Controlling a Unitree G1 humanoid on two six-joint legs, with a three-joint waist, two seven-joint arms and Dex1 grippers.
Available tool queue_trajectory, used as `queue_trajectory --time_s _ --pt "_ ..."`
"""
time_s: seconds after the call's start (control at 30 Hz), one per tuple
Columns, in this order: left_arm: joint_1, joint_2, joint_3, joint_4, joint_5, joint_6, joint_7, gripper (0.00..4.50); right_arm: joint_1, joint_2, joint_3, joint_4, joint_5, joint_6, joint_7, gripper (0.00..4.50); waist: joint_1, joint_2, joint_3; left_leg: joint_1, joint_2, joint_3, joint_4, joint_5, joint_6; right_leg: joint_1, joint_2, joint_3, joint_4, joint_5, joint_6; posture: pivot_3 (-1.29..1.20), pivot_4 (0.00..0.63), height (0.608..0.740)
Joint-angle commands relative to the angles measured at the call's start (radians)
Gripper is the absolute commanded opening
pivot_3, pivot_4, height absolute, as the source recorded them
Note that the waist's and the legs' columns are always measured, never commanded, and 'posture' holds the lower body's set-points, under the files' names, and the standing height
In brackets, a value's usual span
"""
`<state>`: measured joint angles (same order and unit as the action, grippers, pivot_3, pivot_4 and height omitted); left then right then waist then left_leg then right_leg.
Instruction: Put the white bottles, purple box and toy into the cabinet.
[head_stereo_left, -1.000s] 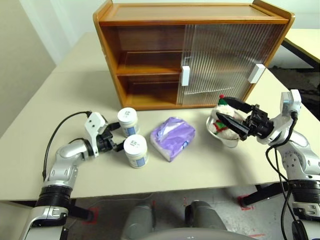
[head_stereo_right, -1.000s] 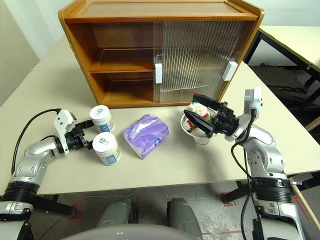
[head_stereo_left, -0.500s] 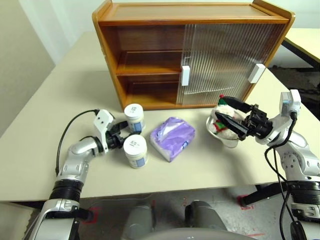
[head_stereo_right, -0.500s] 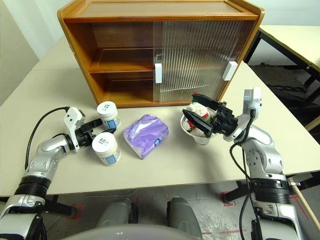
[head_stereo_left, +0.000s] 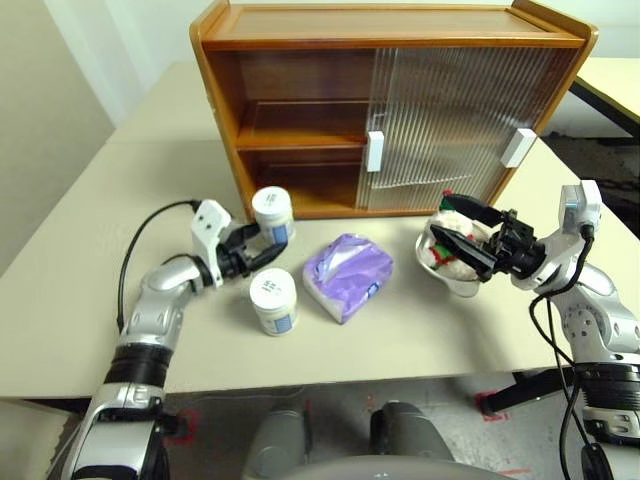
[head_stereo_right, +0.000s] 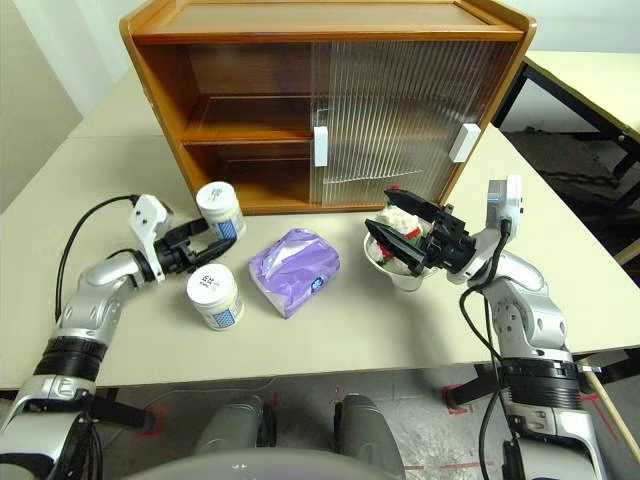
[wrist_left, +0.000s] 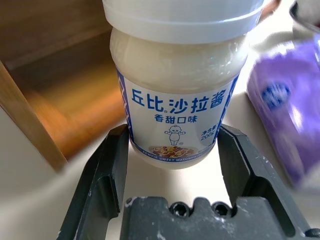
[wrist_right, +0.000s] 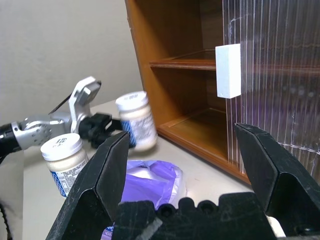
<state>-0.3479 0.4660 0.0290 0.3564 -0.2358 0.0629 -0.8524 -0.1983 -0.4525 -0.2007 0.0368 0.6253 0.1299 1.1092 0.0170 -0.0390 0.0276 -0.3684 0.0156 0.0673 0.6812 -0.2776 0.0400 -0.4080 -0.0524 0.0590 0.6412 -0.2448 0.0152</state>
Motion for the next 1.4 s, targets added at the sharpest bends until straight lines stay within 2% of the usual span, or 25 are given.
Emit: queue_trajectory --time_s 0.03,0.23,0.6,1.4 --pt "-0.053 -0.023 -0.013 -0.031 0.017 0.034 0.047 2.97 0.009 0.005 0.012 -0.024 -0.006 -0.017 0.003 4.50 0.000 0.000 0.000 0.000 0.000 0.000 0.000 0.000 0.000 0.000 0.000 0.000 0.000 0.000 0.000 0.04 0.000 0.740" --pt "-0.129 -0.076 -0.008 -0.005 0.026 0.072 0.147 2.97 0.009 0.021 0.019 -0.025 -0.028 -0.045 -0.017 4.50 -0.001 0.000 0.000 -0.001 0.000 -0.001 0.000 0.001 0.002 0.000 0.001 0.000 -0.001 0.000 0.001 0.04 0.000 0.740" --pt "-0.264 -0.162 -0.056 0.223 0.124 0.004 0.242 2.97 0.022 0.023 0.023 -0.038 -0.030 -0.057 -0.034 4.50 0.000 -0.001 0.001 -0.002 -0.001 -0.001 0.000 0.002 0.003 0.000 0.001 0.000 -0.001 0.001 0.002 0.03 0.000 0.740" --pt "-0.508 -0.216 -0.045 0.688 0.207 -0.142 0.331 2.97 0.055 -0.010 0.007 -0.090 -0.016 -0.044 -0.059 4.50 -0.001 -0.004 0.002 -0.004 -0.002 -0.002 0.000 0.002 0.003 0.000 0.002 0.000 -0.005 0.002 0.004 -0.01 0.000 0.740"
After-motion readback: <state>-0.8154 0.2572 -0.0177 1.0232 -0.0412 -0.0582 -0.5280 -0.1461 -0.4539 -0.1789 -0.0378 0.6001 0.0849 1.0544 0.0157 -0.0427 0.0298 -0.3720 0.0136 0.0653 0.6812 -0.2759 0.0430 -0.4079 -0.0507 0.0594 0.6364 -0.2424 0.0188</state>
